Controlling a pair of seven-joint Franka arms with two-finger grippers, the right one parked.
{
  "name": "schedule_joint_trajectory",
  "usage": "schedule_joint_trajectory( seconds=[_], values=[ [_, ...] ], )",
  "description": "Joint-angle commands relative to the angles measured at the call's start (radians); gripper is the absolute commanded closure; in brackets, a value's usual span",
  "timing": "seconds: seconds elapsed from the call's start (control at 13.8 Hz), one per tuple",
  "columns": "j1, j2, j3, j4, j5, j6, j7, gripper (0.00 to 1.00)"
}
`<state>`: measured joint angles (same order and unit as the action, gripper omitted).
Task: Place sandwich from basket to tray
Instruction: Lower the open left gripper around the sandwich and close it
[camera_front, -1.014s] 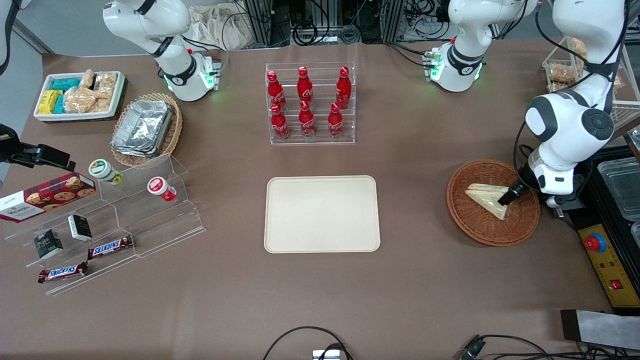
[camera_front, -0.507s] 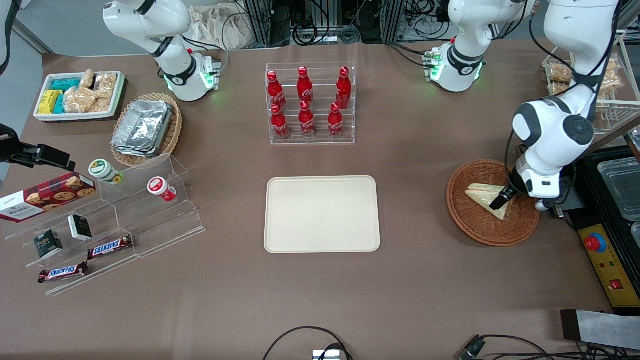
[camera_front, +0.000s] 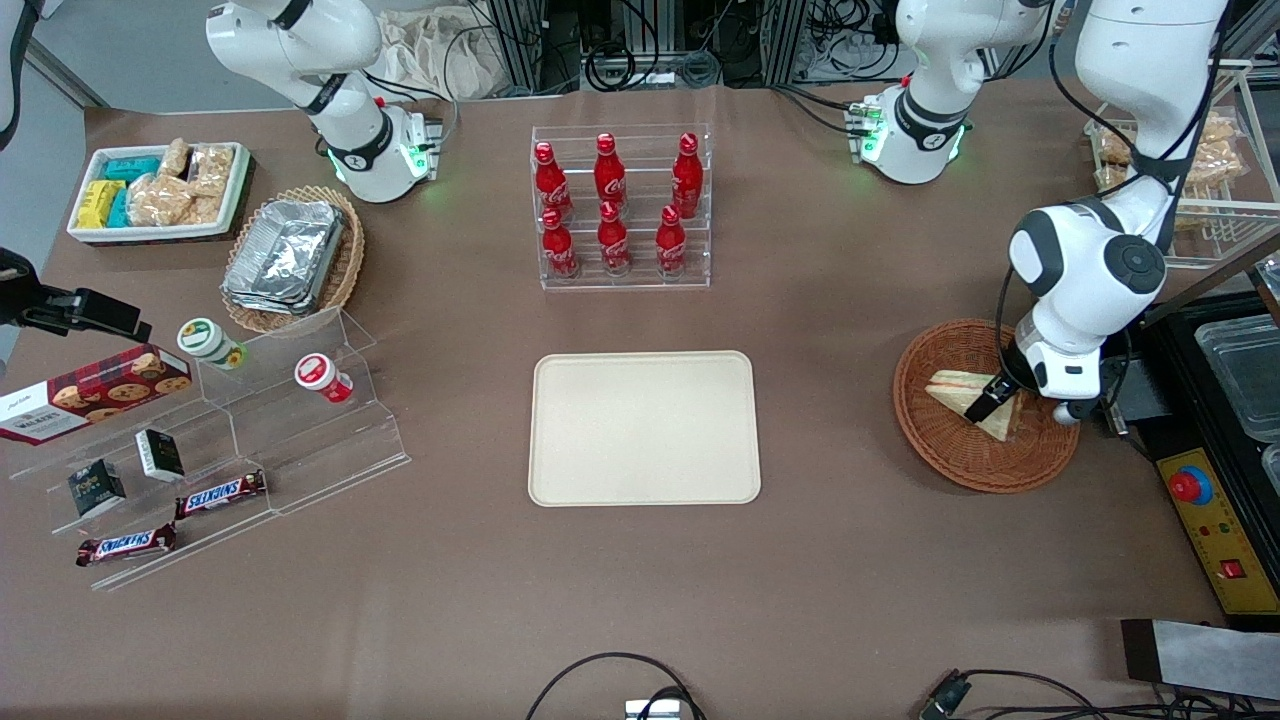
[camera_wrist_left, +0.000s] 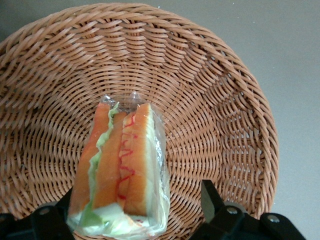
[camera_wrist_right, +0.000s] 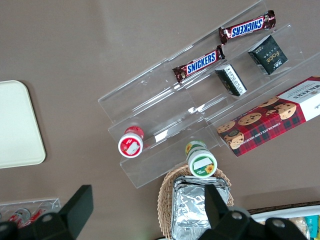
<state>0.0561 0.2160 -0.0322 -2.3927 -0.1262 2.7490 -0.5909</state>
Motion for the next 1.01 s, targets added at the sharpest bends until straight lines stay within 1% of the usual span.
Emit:
schedule_joint_trajectory(
  seconds=[0.0, 0.07, 0.14, 0.22, 0.29, 0.58, 0.72, 0.94],
  values=[
    [-0.01, -0.004, 0.002, -0.016, -0.012, 0.031, -0.007, 0.31],
    [-0.015, -0.004, 0.002, -0.016, -0.012, 0.031, -0.003, 0.55],
    [-0.018, -0.003, 0.002, -0.016, -0.01, 0.029, 0.0, 0.67],
    [-0.019, -0.003, 0.002, -0.016, -0.007, 0.031, 0.003, 0.76],
    [-0.024, -0.003, 0.002, -0.016, -0.006, 0.029, 0.005, 0.82],
    [-0.024, -0.015, 0.003, -0.013, 0.006, 0.02, 0.032, 0.82],
    [-0.024, -0.041, 0.005, -0.013, 0.008, -0.003, 0.103, 0.82],
    [-0.022, -0.105, 0.006, -0.006, 0.013, -0.086, 0.216, 0.82]
  ],
)
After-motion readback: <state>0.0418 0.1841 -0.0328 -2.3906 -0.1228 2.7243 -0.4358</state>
